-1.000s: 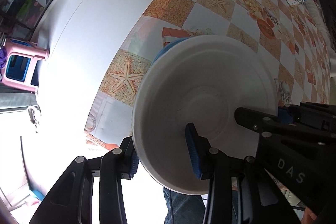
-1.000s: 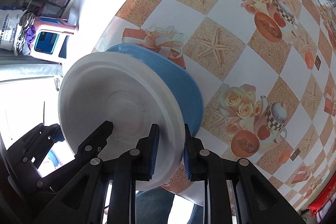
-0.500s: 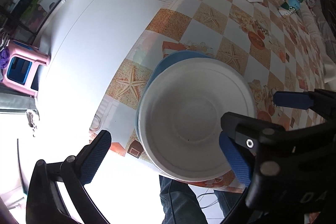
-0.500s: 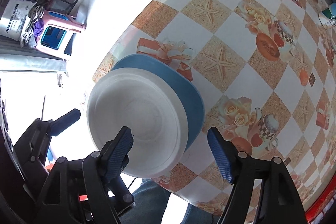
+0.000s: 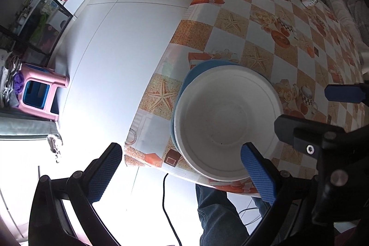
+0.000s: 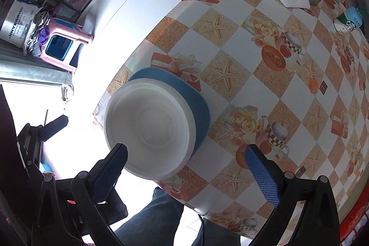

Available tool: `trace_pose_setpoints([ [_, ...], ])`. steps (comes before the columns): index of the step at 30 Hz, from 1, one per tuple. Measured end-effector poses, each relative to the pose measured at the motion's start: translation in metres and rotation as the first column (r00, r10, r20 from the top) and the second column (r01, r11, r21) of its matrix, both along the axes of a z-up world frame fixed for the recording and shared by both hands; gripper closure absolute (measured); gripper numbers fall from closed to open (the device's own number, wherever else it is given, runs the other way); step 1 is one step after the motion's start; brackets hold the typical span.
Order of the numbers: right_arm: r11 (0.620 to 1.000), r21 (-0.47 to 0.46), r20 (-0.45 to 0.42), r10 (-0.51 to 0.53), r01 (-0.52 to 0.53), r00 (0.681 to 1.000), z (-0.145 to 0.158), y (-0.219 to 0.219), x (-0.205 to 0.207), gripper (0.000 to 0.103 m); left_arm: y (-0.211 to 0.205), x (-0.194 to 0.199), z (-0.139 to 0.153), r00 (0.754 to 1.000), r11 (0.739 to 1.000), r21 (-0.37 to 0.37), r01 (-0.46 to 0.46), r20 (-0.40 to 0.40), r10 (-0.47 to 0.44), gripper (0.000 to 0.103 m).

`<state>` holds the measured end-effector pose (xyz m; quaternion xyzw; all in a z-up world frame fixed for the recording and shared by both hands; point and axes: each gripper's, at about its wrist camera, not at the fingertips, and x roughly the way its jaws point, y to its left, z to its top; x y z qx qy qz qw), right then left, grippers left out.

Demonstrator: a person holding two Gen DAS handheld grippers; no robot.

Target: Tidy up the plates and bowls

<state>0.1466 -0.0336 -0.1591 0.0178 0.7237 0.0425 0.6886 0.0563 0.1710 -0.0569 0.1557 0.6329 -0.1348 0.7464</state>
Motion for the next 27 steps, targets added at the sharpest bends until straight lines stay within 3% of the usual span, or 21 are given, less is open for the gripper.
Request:
trace_pose_setpoints([
  [27,1.000,-0.020,0.007,-0.001,0.001,1.000,0.014,0.006,-0.002,0.001,-0.011,-0.006,0.012,0.998,0.998,0.003,0.056,-0.024,-0.056,0.000],
])
